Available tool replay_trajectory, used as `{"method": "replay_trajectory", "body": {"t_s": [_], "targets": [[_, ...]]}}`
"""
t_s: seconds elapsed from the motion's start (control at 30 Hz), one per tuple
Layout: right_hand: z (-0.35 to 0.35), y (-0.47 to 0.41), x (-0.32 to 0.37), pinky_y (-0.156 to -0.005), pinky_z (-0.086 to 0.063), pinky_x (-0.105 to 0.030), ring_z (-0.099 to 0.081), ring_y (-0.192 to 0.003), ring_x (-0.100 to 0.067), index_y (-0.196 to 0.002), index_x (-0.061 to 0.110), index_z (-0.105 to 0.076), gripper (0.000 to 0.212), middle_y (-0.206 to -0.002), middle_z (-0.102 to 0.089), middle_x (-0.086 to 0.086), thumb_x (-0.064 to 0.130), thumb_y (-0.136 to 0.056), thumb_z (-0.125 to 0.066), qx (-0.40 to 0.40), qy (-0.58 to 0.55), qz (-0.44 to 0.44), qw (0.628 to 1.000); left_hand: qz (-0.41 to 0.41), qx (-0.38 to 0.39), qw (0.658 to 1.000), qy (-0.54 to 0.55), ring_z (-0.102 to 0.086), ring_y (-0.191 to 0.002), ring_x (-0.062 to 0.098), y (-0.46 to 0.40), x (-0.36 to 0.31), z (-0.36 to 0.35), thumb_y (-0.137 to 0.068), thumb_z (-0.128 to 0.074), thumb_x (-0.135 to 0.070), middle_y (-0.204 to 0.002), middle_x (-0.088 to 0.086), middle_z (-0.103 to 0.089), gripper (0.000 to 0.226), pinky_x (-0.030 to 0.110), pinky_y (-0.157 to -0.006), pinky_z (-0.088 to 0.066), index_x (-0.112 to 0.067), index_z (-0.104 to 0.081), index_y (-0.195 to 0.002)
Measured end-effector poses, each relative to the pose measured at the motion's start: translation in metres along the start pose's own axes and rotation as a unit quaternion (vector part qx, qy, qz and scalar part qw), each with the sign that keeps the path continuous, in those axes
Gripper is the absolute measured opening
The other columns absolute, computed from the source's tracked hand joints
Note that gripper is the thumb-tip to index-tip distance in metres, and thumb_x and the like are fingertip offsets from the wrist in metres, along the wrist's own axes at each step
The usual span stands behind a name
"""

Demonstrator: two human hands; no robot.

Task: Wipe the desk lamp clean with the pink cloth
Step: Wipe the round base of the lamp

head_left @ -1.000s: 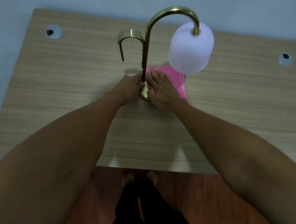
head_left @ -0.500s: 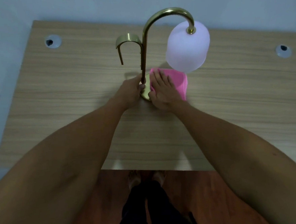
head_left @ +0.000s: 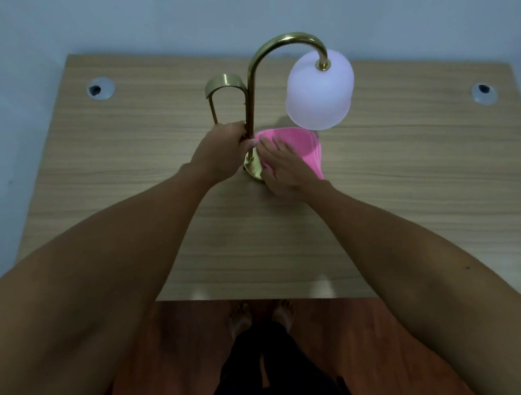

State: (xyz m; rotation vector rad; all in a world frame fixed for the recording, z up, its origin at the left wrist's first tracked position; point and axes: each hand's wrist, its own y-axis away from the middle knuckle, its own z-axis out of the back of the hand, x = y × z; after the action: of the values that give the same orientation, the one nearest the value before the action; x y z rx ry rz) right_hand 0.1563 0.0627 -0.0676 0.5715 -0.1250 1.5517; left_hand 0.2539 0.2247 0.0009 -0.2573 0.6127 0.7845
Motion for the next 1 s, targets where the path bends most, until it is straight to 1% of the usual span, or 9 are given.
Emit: {"method": "replay_trajectory", "body": {"t_s": [0.1, 0.2, 0.3, 0.47, 0.57, 0.67, 0.8, 0.93, 1.0], "targets": [[0.0, 0.015, -0.013, -0.13, 0.005, -0.045, -0.007, -0.162, -0.029, -0.166, 0.014, -0.021, 0.074, -0.174, -0.018, -0.01, 0.041, -0.098, -0.013, 0.0, -0.008, 0.028, 1.0, 0.01, 0.015, 1.0, 0.012, -0.068, -0.084, 0.025, -0.004, -0.001, 0.001, -0.098, -0.062, -0.024, -0.09, 0.009, -0.073, 0.02, 0.041, -0.08, -0.056, -0.005, -0.071, -0.1], [0.003, 0.005, -0.004, -0.132, 0.0, -0.051, -0.007, -0.163, -0.026, -0.167, 0.017, -0.021, 0.065, -0.174, -0.019, -0.009, 0.035, -0.104, -0.021, -0.038, -0.103, -0.034, 0.993, 0.0, 0.025, 1.0, 0.018, -0.064, -0.078, 0.02, -0.005, -0.001, 0.001, -0.099, -0.061, -0.021, -0.086, 0.005, -0.069, 0.019, 0.03, -0.073, -0.05, -0.004, -0.07, -0.097], [0.014, -0.013, 0.017, -0.132, -0.007, -0.044, -0.013, -0.162, -0.025, -0.166, 0.015, -0.023, 0.057, -0.174, -0.021, -0.007, 0.029, -0.111, -0.032, -0.06, -0.189, -0.091, 0.976, -0.013, 0.03, 0.999, 0.012, -0.058, -0.068, 0.007, -0.006, -0.001, 0.002, -0.098, -0.062, -0.019, -0.083, -0.001, -0.064, 0.016, 0.014, -0.066, -0.038, -0.005, -0.07, -0.097], [0.018, -0.005, 0.012, -0.127, -0.027, -0.051, -0.034, -0.154, -0.03, -0.16, 0.025, -0.039, 0.065, -0.166, -0.039, -0.008, 0.057, -0.103, -0.032, -0.007, -0.26, -0.11, 0.959, -0.014, 0.022, 1.0, 0.002, -0.063, -0.075, 0.019, -0.005, 0.0, 0.0, -0.099, -0.061, -0.018, -0.083, 0.002, -0.065, 0.017, 0.031, -0.073, -0.05, -0.003, -0.069, -0.099], [0.007, 0.012, -0.007, -0.127, -0.024, -0.059, -0.033, -0.153, -0.036, -0.162, 0.019, -0.034, 0.056, -0.165, -0.04, -0.013, 0.034, -0.108, -0.03, -0.002, -0.255, -0.086, 0.963, -0.002, 0.016, 1.0, 0.003, -0.062, -0.077, 0.021, -0.004, -0.002, 0.0, -0.098, -0.061, -0.02, -0.083, 0.001, -0.064, 0.017, 0.035, -0.075, -0.05, -0.005, -0.069, -0.101], [0.004, 0.011, -0.013, -0.13, -0.018, -0.055, -0.028, -0.157, -0.032, -0.163, 0.018, -0.033, 0.057, -0.169, -0.034, -0.01, 0.03, -0.108, -0.025, -0.039, -0.212, -0.071, 0.974, -0.001, 0.018, 1.0, 0.008, -0.065, -0.08, 0.022, -0.004, -0.001, 0.0, -0.098, -0.061, -0.021, -0.085, 0.003, -0.066, 0.019, 0.034, -0.075, -0.051, -0.005, -0.069, -0.103], [0.004, -0.016, -0.004, -0.132, -0.002, -0.051, -0.014, -0.161, -0.032, -0.165, 0.009, -0.024, 0.053, -0.173, -0.018, -0.016, 0.02, -0.113, -0.021, -0.044, -0.111, -0.051, 0.991, -0.006, 0.014, 1.0, 0.004, -0.061, -0.076, 0.016, -0.003, -0.005, 0.001, -0.099, -0.061, -0.018, -0.085, 0.002, -0.065, 0.017, 0.017, -0.068, -0.04, -0.003, -0.069, -0.105], [-0.029, 0.013, 0.007, -0.124, -0.03, -0.06, -0.048, -0.142, -0.04, -0.158, 0.008, -0.034, 0.051, -0.157, -0.046, -0.02, 0.02, -0.109, -0.029, -0.155, -0.104, -0.078, 0.979, 0.01, 0.013, 1.0, 0.019, -0.063, -0.078, 0.016, -0.003, -0.006, -0.001, -0.099, -0.061, -0.019, -0.085, 0.001, -0.065, 0.017, 0.026, -0.075, -0.047, -0.005, -0.069, -0.104], [-0.053, 0.036, 0.022, -0.122, -0.033, -0.053, -0.042, -0.144, -0.037, -0.16, 0.007, -0.031, 0.054, -0.156, -0.046, -0.02, 0.016, -0.106, -0.034, -0.176, -0.115, -0.083, 0.974, 0.025, 0.011, 0.999, 0.025, -0.062, -0.075, 0.015, -0.003, -0.005, -0.002, -0.099, -0.061, -0.02, -0.083, 0.0, -0.065, 0.016, 0.025, -0.072, -0.046, -0.006, -0.068, -0.103]]}}
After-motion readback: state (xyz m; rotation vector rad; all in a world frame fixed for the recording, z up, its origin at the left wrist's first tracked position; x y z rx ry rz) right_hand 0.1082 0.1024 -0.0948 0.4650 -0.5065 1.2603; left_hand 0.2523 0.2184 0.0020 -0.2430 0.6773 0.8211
